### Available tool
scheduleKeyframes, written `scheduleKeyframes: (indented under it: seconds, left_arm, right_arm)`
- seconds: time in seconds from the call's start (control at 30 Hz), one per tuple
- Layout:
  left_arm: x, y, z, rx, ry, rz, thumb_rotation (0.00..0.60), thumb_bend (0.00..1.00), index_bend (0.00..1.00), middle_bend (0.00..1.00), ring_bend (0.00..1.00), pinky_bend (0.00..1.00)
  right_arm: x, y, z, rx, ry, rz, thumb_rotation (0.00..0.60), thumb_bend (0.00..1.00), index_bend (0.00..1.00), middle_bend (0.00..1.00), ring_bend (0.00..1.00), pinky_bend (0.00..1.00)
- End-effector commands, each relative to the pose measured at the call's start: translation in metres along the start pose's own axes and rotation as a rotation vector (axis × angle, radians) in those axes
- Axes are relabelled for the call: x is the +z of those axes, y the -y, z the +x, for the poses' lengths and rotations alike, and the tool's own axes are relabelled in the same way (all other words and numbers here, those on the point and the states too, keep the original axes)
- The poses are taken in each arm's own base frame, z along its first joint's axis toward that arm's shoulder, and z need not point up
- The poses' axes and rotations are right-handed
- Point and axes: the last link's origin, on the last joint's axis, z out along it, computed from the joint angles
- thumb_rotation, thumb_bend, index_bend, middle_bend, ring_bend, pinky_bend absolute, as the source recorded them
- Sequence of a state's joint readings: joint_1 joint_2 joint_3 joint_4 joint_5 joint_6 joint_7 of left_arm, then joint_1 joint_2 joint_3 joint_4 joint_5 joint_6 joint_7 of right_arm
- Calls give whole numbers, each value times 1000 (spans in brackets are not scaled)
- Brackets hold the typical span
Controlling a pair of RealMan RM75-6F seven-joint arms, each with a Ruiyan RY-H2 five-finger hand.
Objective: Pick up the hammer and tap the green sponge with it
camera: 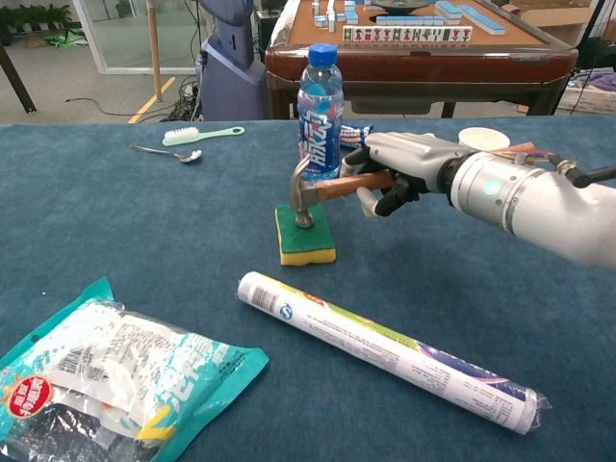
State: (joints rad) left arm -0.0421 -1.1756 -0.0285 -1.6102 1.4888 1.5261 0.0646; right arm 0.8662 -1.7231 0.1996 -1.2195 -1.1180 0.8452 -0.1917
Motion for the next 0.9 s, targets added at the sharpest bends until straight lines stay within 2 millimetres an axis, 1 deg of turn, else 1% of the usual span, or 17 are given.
scheduleKeyframes:
  seconds: [0.03,0.13,0.3,0.37,0.47,0.57,0.9]
  left_arm:
    - [0,0,0,1,2,0,600,245,196,38,13,11]
    - [0,0,0,-1,-1,0,600,245,196,37,13,11]
    - [0,-1,1,-3,-3,-4,600,245,195,37,13,11]
    - [1,-2,1,-2,-3,-7,600,245,195,37,13,11]
    - [1,-3,0,-2,-4,-10,600,245,195,37,13,11]
    - [1,-3,0,0,1,-10,600,245,195,37,13,11]
    - [-4,1,-1,8,17,11,600,245,194,36,12,11]
  right_arm:
    - [1,3,-4,-15,11,15,600,1000,669,804,741,826]
    - [0,6,4,14,-23,29,600,1000,669,804,742,826]
    - [-8,11,27,70,-112,65,600,1000,677,810,748,827]
    - [-11,13,33,81,-134,77,600,1000,678,812,750,827]
    - [-15,13,36,88,-149,83,600,1000,679,813,752,826]
    - [-16,10,32,88,-143,74,600,1000,682,815,754,826]
    - [-4,1,-8,6,-25,30,600,1000,682,816,754,826]
